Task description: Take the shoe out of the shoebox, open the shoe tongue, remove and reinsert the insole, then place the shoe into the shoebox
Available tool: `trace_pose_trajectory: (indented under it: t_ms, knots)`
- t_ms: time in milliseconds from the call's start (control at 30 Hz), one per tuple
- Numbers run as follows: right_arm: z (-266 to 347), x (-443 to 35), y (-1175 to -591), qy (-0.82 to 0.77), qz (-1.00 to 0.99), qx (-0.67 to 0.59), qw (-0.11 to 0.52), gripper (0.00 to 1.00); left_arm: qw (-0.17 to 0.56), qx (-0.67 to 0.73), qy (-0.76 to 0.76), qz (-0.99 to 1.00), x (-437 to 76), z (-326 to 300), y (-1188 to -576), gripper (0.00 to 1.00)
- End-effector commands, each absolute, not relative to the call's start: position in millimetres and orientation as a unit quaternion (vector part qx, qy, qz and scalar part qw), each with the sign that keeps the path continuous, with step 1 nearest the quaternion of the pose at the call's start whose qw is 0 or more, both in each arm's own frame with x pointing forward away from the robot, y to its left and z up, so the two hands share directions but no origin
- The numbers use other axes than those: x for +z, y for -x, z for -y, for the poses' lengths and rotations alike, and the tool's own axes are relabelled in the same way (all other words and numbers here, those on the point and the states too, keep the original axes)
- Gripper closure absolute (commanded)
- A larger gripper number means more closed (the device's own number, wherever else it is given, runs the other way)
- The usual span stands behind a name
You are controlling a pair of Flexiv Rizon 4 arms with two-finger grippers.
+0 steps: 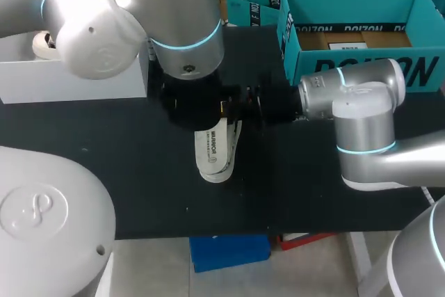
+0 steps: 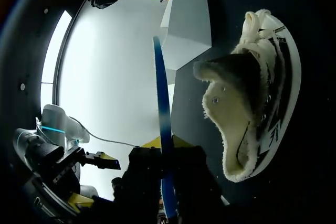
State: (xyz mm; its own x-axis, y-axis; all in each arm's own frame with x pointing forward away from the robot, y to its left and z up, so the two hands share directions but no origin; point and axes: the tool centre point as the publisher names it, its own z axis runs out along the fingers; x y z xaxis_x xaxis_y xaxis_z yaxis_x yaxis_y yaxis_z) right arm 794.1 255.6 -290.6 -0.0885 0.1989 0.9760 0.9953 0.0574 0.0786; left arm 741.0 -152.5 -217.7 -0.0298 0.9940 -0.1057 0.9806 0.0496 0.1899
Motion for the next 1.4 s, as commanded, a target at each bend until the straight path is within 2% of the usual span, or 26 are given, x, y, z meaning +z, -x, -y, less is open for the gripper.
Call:
trace_pose_trajectory:
  t_ms: [33,300,1400]
  knots:
    - [-257.2,-291.1,-794.5,0.515,0.581,-0.454,0.437,1.00,0.106,0.032,-0.687,-0.718,-221.8,153.1,-742.1,0.00]
    - [-257.2,-291.1,-794.5,0.515,0.581,-0.454,0.437,1.00,0.104,0.042,-0.689,-0.716,-222.9,153.0,-754.4,0.00]
    - [-257.2,-291.1,-794.5,0.515,0.581,-0.454,0.437,1.00,0.110,0.018,-0.654,-0.748,-230.7,147.8,-894.7,0.00]
